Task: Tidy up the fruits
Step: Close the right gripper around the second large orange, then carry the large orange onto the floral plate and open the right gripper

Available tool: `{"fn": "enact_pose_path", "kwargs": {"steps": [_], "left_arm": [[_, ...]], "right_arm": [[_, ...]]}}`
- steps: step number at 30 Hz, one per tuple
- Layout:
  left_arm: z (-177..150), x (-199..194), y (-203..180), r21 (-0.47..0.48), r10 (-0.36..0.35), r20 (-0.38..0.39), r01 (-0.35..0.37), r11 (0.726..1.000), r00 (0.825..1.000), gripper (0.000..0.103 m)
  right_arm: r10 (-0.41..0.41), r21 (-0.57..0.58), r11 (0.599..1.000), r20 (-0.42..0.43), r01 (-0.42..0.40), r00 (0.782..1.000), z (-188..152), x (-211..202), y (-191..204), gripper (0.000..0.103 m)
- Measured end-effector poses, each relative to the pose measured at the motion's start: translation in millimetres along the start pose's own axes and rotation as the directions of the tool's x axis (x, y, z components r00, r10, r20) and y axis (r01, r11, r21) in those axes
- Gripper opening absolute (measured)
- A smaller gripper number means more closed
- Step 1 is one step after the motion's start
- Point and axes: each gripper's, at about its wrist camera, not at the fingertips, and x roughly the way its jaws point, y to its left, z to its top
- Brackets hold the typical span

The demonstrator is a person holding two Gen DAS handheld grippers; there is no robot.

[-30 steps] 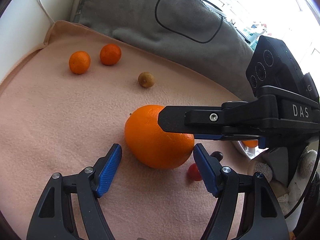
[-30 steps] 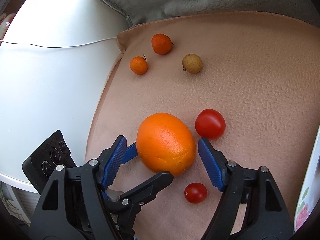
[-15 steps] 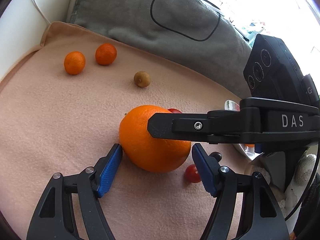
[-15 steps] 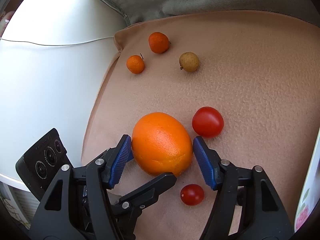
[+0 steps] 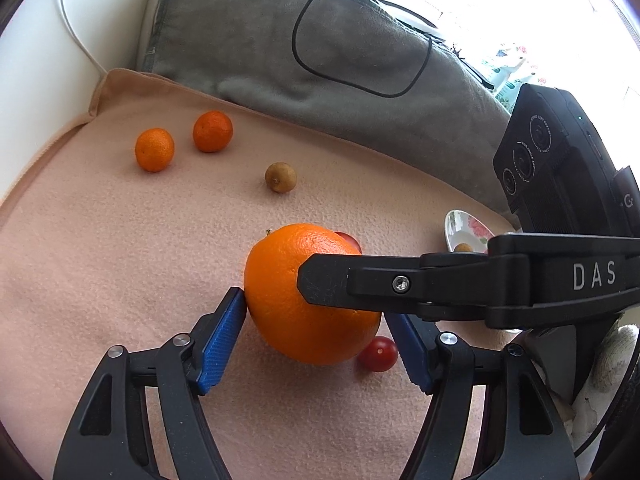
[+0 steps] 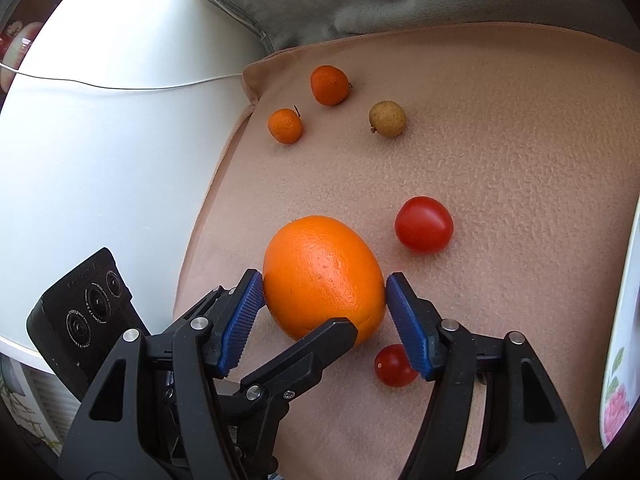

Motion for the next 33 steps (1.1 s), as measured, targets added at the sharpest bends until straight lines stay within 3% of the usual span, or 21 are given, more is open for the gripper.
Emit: {"fn": "enact_pose_path", "kwargs": {"steps": [13,33], "left_arm": [[4,-11,-21,0.041,0.0,0.033,-0.001,0.999,0.999,0.071],[3,5,-99,0.148,-0.101,0.022,0.097,0.984,0.995,0.071]], "right_arm": [[0.007,-0.002,1.0,0.051,-0.007,0.999,-5,-29,1,0.067],[-0.053,0.051,0.998,0.15,0.046,0.987,-29,-114,-38,0.067]]}}
